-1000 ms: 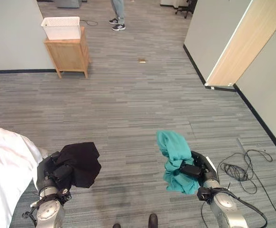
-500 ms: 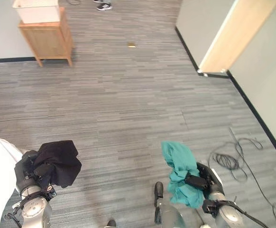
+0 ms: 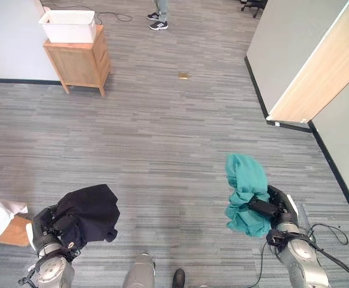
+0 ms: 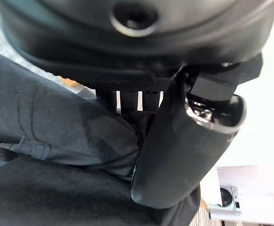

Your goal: Pick up bed clothes into laundry basket.

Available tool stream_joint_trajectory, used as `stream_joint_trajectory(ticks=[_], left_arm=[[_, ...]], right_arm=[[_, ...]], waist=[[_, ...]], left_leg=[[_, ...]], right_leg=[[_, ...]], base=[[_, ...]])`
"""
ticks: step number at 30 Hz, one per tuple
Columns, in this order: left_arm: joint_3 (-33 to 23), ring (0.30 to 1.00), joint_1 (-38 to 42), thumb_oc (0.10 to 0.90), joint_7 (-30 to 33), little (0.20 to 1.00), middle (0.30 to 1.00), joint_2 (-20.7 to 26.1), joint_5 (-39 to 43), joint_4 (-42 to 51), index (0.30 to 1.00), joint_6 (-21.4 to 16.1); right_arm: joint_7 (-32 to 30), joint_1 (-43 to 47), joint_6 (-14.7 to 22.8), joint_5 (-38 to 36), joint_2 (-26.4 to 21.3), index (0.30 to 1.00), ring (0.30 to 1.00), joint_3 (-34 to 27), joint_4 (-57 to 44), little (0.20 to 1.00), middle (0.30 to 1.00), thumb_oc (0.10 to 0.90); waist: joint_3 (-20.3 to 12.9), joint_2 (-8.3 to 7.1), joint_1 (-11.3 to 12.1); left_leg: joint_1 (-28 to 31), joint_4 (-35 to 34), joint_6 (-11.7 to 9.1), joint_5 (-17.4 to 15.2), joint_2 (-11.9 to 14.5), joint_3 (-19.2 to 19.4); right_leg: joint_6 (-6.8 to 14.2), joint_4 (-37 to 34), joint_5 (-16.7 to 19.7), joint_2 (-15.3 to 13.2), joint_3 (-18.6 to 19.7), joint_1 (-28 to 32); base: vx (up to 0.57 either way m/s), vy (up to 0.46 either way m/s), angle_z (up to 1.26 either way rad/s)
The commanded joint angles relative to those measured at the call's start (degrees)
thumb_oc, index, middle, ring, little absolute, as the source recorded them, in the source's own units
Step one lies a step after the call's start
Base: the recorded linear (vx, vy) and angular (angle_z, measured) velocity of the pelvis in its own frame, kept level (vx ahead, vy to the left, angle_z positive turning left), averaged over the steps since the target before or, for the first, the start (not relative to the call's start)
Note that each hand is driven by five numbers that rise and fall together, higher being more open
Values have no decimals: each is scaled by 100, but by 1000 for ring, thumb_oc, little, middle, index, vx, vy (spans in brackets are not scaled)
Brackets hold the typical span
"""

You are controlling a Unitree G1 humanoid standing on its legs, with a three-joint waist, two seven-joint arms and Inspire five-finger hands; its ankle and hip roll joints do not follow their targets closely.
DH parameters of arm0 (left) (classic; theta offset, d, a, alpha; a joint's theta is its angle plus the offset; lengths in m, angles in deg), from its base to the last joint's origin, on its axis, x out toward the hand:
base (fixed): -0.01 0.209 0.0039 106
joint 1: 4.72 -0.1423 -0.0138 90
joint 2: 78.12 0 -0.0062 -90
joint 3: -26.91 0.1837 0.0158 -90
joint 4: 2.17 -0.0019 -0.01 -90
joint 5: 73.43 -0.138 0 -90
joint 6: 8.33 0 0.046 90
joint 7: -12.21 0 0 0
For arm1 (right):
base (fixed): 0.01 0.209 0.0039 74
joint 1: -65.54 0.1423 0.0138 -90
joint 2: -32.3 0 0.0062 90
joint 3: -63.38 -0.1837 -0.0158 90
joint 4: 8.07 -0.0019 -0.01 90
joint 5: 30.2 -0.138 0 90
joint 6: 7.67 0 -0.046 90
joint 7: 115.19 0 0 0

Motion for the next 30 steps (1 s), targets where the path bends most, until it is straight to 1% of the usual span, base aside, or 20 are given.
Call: stream_joint_trajectory(ticks=[1,2,3,4,8,9,11,13,14,18,21,22,23,25,29,30], left_arm=[[-313,300,244,400,-12,300,300,651,-119,584,300,-757],[-298,300,220,400,-36,300,300,650,-145,597,300,-765],[-292,300,222,400,-21,300,300,660,-170,568,300,-743],[-287,300,284,400,-18,300,300,703,-143,551,300,-758],[-308,300,305,400,-15,300,300,731,-178,663,300,-733],[-309,300,299,400,-15,300,300,729,-179,668,300,-730],[-256,300,299,400,-50,300,300,732,-253,720,300,-702],[-188,300,310,400,-71,300,300,712,-243,666,300,-671],[1675,300,657,400,-1486,300,300,695,-610,711,300,-29],[1629,300,618,400,-1453,300,300,620,-518,751,300,-40],[1522,300,619,400,-1398,300,300,655,-522,799,300,-59],[1421,300,626,400,-1364,300,300,677,-500,842,300,-92],[1415,300,625,400,-1365,300,300,676,-500,849,300,-88],[1222,300,651,400,-1276,300,300,768,-493,912,300,-153],[897,300,663,400,-1030,300,300,928,-427,1018,300,-266],[876,300,659,400,-1030,300,300,928,-427,1029,300,-260]], right_arm=[[171,175,525,57,-218,300,300,-127,-525,300,300,400],[196,177,538,75,-196,300,300,-86,-534,300,300,400],[197,133,519,113,-144,300,300,-61,-581,300,300,400],[204,71,523,119,-119,300,300,-79,-593,300,300,400],[323,-94,423,1,-14,300,300,0,-673,300,300,400],[323,-98,421,1,-14,300,300,1,-676,300,300,400],[362,-212,353,148,-71,300,300,-24,-703,300,300,400],[394,-308,332,-40,-1,300,300,-92,-788,300,300,400],[422,-620,146,-32,85,300,300,-122,-364,300,300,400],[402,-555,147,-19,159,300,300,-135,-447,300,300,400],[348,-449,133,34,116,300,300,-149,-349,300,300,400],[356,-350,120,111,33,300,300,-162,-320,300,300,400],[358,-340,123,111,31,300,300,-160,-312,300,300,400],[340,-142,154,245,-117,300,300,-175,-320,300,300,400],[248,648,257,305,-345,300,300,99,-306,300,300,400],[247,681,267,302,-345,300,300,118,-281,300,300,400]], waist=[[-511,66,112],[-576,85,82],[-654,106,34],[-689,130,-17],[-875,183,-88],[-888,183,-85],[-940,231,-147],[-966,250,-187],[-913,583,-849],[-911,579,-825],[-928,549,-770],[-940,523,-705],[-932,523,-708],[-946,488,-606],[-971,414,-335],[-957,409,-357]], left_leg=[[638,-591,258,552,-227,-93],[752,-798,325,478,-231,-165],[919,-1123,338,560,-193,-180],[972,-1289,340,672,-193,-186],[1214,-2008,341,879,-165,-165],[1208,-2013,341,881,-163,-159],[1221,-2087,326,894,-183,-114],[1264,-2087,320,862,-191,-79],[1672,-2087,194,330,285,973],[1693,-2087,247,303,225,1021],[1728,-2087,292,280,193,1044],[1740,-2087,312,265,174,1028],[1745,-2087,313,265,172,1028],[1748,-2079,338,248,147,1001],[1742,-2041,402,207,54,870],[1744,-2037,404,206,49,863]], right_leg=[[569,424,-133,-310,74,-232],[580,430,-168,-306,136,-230],[582,426,-194,-281,174,-233],[577,391,-160,-277,220,-251],[640,96,-130,-272,296,-276],[640,90,-125,-271,301,-284],[672,104,-135,-298,306,-360],[688,93,-129,-321,298,-339],[815,229,55,-737,8,-600],[850,226,81,-793,57,-596],[893,216,96,-843,69,-567],[911,205,101,-865,48,-541],[913,202,101,-867,48,-535],[938,194,107,-914,0,-500],[1001,139,148,-1032,-130,-404],[1004,136,146,-1037,-138,-394]], base=[[186,70,-60],[277,111,-43],[219,122,-13],[188,117,-5],[117,80,-7],[64,63,-10],[63,57,-8],[51,32,2],[25,19,5],[-36,52,-5],[4,53,-29],[10,43,-40],[29,50,-30],[31,54,-5],[37,79,1],[55,121,9]])
